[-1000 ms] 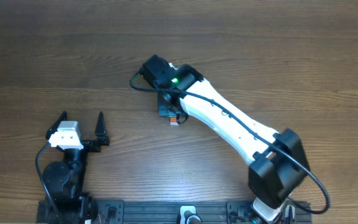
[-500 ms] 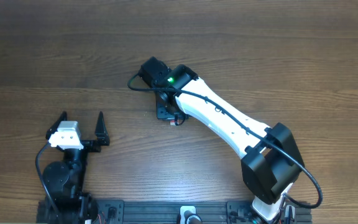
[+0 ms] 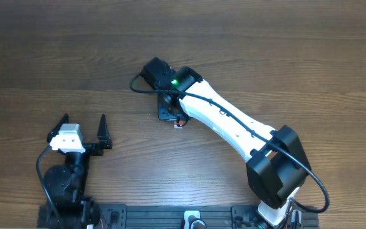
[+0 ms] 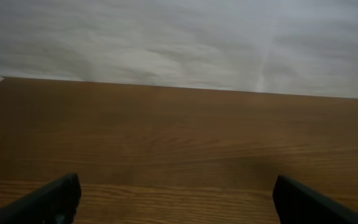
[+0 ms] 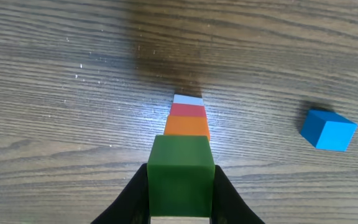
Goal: Stack Cubes
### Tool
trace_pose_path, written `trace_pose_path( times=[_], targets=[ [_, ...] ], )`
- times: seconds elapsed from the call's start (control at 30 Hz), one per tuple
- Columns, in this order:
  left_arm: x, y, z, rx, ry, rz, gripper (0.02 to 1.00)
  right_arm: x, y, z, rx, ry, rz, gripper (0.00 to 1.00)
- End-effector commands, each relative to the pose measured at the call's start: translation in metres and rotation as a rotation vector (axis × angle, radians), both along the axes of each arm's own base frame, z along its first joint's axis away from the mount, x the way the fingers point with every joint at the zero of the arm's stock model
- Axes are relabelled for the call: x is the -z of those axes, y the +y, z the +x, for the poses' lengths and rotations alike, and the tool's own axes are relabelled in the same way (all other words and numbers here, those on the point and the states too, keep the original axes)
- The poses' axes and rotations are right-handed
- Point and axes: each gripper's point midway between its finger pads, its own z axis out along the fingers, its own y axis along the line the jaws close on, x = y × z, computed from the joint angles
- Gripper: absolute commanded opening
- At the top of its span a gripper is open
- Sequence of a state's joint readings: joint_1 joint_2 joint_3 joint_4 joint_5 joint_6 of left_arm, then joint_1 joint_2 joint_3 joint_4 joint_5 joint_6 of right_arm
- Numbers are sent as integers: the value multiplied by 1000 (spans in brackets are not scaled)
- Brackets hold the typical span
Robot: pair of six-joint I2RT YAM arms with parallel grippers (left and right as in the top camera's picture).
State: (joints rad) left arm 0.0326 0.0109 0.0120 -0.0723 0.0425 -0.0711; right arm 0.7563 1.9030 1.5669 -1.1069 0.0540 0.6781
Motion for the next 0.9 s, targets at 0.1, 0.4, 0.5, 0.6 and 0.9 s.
trace_pose_path(
  times=[0.1, 0.4, 0.5, 0.6, 0.9],
  targets=[
    [2, 0, 0, 5, 0, 11, 1000, 9, 0, -4, 4, 21, -11, 9],
    [2, 0, 0, 5, 0, 11, 1000, 12, -1, -4, 5, 22, -13, 9],
    [2, 0, 0, 5, 0, 11, 1000, 13, -1, -4, 5, 21, -16, 9],
    [2, 0, 0, 5, -1, 11, 998, 14, -2, -5, 12, 22, -18, 9],
    [2, 0, 0, 5, 0, 11, 1000, 19, -2, -5, 19, 21, -16, 12]
  ],
)
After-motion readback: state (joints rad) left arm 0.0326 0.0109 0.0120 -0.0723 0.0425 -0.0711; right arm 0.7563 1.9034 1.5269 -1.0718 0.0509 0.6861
